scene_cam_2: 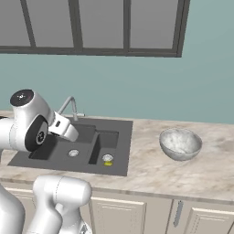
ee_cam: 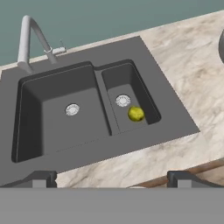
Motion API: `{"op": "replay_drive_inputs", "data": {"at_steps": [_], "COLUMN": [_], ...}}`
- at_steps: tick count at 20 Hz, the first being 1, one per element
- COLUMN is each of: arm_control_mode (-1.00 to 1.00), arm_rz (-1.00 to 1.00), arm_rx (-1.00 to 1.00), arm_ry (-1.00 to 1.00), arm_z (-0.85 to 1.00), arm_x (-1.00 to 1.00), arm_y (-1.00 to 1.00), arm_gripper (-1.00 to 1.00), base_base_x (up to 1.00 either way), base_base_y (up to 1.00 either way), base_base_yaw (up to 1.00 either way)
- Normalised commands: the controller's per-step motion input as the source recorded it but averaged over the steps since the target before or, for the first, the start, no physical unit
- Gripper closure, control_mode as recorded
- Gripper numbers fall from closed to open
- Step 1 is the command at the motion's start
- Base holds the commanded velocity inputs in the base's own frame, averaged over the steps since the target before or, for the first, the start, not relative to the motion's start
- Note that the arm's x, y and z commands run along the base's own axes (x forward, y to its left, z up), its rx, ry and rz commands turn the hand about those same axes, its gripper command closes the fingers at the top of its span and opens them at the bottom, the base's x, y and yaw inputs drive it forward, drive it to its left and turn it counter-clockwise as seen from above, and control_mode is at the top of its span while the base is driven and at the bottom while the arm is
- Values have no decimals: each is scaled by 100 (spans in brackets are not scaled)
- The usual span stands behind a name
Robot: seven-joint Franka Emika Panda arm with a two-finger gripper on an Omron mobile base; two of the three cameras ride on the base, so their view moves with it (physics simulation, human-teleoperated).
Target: Pick the carrots from the cabinet and place them in one bowl. Pick the pear from the sink and place it in the other bowl.
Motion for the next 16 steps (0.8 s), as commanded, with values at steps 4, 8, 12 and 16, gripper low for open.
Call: {"op": "replay_drive_inputs", "data": {"at_steps": [4,8,12,16], "arm_control_mode": [100,-100,-100,-100], "arm_rz": [0,4,12,13], "arm_rx": [0,0,1,1], "arm_ry": [0,0,0,14], "arm_z": [0,0,-1,-8], "arm_x": [0,25,61,63], "arm_y": [0,-16,-30,-8], "arm_gripper": [-100,-100,-100,-100], "base_base_x": [19,0,0,0], "base_base_y": [0,0,0,0], "base_base_yaw": [0,0,0,0]}}
